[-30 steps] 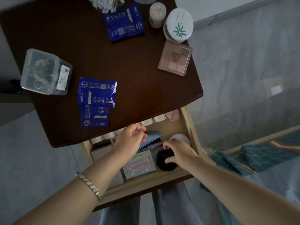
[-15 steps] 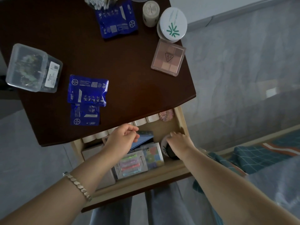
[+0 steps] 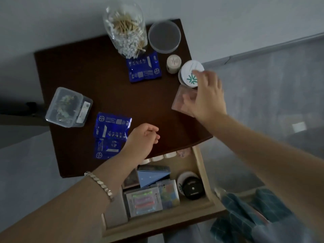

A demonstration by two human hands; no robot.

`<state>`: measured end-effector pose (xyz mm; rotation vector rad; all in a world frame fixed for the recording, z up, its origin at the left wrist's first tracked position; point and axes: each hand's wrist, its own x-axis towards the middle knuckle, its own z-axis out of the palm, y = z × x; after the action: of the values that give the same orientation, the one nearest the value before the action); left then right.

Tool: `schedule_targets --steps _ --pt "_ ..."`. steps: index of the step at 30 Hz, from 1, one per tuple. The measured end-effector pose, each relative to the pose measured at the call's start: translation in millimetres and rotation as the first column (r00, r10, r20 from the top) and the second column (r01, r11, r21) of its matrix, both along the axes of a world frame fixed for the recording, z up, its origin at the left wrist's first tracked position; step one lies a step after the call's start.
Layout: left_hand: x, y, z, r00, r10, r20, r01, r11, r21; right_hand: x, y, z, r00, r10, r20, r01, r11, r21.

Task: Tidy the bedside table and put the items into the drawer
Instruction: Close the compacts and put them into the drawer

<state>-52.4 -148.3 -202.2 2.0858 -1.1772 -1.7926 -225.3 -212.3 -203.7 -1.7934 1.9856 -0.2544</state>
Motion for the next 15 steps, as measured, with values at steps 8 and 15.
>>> schedule_targets --steps 8,15 --pt "1 -17 4 0.998 0.059 -0.011 -0.059 0.997 -0.046 3 -76 -34 0.985 -0.161 -0.066 0.173 0.952 0.252" --pt "-8 -21 8 0.979 0.178 -0.097 -0.180 0.984 -0.007 -6 -38 -12 0.975 -0.111 0.194 0.100 0.993 0.068"
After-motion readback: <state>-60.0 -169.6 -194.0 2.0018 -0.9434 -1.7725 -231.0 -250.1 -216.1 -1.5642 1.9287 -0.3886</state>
